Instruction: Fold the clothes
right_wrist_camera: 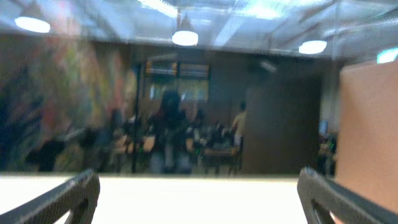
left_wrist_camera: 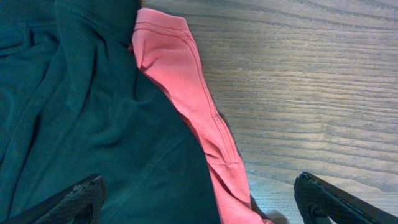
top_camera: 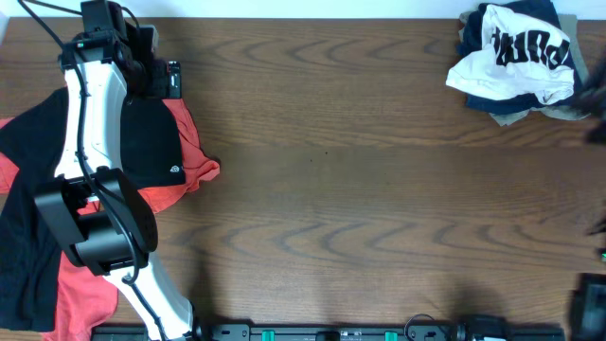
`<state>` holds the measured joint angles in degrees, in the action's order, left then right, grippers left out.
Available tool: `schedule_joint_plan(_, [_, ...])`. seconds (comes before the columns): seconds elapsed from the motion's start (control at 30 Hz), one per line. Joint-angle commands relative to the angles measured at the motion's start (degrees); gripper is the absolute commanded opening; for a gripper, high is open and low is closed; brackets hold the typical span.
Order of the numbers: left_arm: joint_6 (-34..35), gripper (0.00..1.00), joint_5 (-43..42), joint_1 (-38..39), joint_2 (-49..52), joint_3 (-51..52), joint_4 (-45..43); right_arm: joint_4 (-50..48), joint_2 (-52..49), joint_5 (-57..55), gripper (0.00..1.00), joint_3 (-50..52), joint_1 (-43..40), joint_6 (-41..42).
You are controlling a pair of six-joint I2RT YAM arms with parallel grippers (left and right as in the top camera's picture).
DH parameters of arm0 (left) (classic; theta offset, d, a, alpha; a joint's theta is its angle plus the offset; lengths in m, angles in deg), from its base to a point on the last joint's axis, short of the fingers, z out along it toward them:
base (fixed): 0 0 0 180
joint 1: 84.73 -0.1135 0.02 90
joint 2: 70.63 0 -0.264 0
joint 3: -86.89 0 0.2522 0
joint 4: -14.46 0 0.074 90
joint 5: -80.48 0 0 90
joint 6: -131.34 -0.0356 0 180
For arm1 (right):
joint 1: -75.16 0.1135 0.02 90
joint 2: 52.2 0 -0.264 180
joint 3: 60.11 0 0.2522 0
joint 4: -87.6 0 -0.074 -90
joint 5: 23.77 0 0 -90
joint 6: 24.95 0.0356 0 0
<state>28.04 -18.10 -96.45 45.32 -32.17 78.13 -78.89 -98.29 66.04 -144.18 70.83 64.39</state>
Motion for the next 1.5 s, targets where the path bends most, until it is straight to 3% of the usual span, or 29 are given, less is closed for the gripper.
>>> schedule_joint_plan(0.0, [0.52,0.98,0.09,-0.04,-0.20,0.07,0.17,-4.00,5.44,3.45,0.99,13.51,1.42,3.17])
schedule_joint_plan(0.27, [0.52,0.98,0.09,-0.04,-0.20,0.07,0.17,-6.40,20.96,5.18,0.99,42.40,1.53,3.26])
schedule_joint_plan(0.6, [0.52,0.98,0.09,-0.04,-0.20,0.07,0.17,-4.68,35.34,4.74,0.99,60.08,4.83,-4.76])
schedule_joint_plan(0.93, [0.52,0.98,0.09,-0.04,-0.20,0.07,0.17,-4.22,41.40,5.16,0.99,69.70,6.29,-4.74])
schedule_joint_plan(1.1, [0.52,0.98,0.09,-0.04,-0.20,0.07,0.17,3.89,45.13,5.18,0.99,70.01,6.27,-4.74])
schedule_joint_plan(1.47, [0.52,0.98,0.09,-0.04,-0.20,0.07,0.17,4.11,45.75,4.94,0.99,69.99,6.23,-4.55])
